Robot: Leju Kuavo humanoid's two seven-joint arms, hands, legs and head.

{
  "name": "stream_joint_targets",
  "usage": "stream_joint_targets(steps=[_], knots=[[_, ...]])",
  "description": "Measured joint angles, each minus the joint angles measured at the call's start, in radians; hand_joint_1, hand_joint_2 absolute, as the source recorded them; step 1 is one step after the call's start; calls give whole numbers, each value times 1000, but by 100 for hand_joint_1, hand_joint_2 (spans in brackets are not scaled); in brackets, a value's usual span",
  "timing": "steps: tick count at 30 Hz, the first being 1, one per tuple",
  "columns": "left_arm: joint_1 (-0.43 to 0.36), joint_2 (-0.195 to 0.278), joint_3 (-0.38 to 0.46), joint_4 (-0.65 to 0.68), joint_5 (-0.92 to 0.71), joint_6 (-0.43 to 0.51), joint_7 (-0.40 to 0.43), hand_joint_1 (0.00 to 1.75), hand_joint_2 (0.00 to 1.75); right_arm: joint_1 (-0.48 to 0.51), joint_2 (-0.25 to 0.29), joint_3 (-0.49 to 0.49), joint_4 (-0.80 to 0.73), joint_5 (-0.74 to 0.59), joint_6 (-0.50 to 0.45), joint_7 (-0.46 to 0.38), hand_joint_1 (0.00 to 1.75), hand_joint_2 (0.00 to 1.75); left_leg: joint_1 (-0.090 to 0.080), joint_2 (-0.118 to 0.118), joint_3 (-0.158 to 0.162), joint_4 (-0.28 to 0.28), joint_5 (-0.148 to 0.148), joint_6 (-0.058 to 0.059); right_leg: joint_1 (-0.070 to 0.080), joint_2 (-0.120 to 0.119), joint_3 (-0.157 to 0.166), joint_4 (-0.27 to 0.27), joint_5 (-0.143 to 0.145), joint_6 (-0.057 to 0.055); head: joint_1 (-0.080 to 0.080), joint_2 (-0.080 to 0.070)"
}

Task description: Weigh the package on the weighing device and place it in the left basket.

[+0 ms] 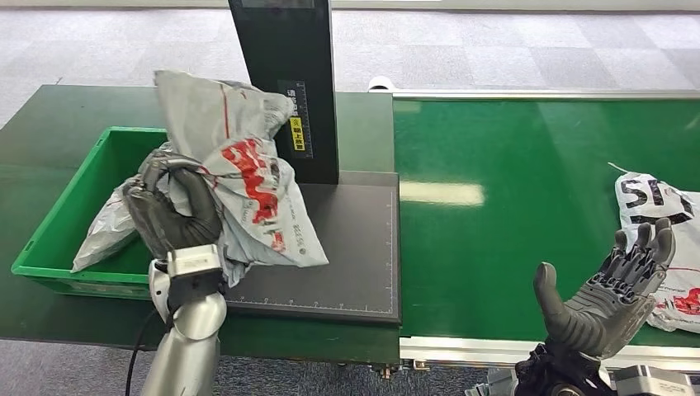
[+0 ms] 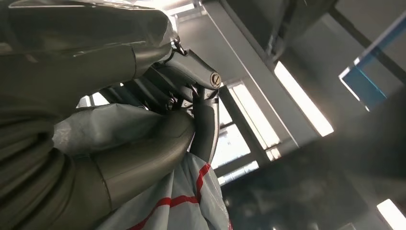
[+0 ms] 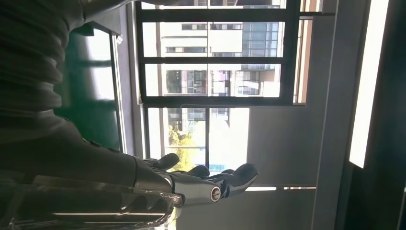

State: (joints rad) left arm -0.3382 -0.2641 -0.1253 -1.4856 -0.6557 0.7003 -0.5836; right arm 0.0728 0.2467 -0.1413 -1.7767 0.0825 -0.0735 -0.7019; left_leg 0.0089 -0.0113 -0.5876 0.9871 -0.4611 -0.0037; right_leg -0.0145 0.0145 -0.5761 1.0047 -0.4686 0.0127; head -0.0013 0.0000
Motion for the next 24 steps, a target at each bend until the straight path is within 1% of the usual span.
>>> stream_joint_targets(steps=[2, 5, 9, 11, 14, 15, 18, 20, 24], knots=[[-86, 25, 76, 21, -22, -1, 61, 175, 175, -8, 5, -7, 6, 0, 12, 0, 0, 175, 0, 0, 0, 0, 1, 0, 1, 0, 0, 0, 1, -1, 0, 0], [-223, 65, 192, 106, -125, -1, 139, 175, 175, -16, 11, -15, 13, 2, 29, 0, 0, 175, 1, 0, 0, 0, 3, -1, 1, 0, 0, 1, 2, -2, 0, 0], [-395, 115, 315, 284, -316, -2, 259, 175, 175, -33, 16, -22, 29, 7, 51, 0, 0, 175, 1, 0, 1, 0, 4, -2, 1, 0, 0, 1, 3, -2, 0, 0], [-470, 140, 365, 393, -377, -3, 308, 175, 175, -42, 17, -24, 39, 8, 57, 0, 0, 175, 1, 0, 1, 0, 4, -2, 1, 0, 0, 1, 3, -2, 0, 0], [-538, 169, 410, 517, -417, -4, 344, 175, 175, -49, 19, -28, 49, 9, 61, 0, 0, 175, 1, 0, 0, 0, 4, -2, 1, 0, -1, 1, 3, -2, 0, 0], [-558, 178, 420, 559, -441, -4, 367, 175, 175, -51, 19, -29, 51, 9, 61, 0, 0, 175, 1, 0, 0, 0, 4, -2, 1, 0, -1, 1, 3, -2, 0, 0], [-618, 206, 446, 713, -551, -3, 479, 175, 175, -52, 20, -32, 56, 8, 62, 0, 0, 175, 1, 0, -1, 0, 4, -2, 1, 0, -2, 1, 3, -2, 0, 0], [-646, 225, 462, 807, -601, -3, 539, 175, 175, -50, 20, -37, 58, 7, 64, 0, 0, 175, 1, 0, -1, 0, 4, -2, 1, 1, -2, 1, 3, -2, 0, 0], [-671, 253, 488, 952, -645, -6, 616, 175, 175, -48, 20, -53, 61, 2, 74, 0, 0, 175, 1, 0, -1, 0, 4, -2, 1, 0, -2, 1, 3, -2, 0, 0]])
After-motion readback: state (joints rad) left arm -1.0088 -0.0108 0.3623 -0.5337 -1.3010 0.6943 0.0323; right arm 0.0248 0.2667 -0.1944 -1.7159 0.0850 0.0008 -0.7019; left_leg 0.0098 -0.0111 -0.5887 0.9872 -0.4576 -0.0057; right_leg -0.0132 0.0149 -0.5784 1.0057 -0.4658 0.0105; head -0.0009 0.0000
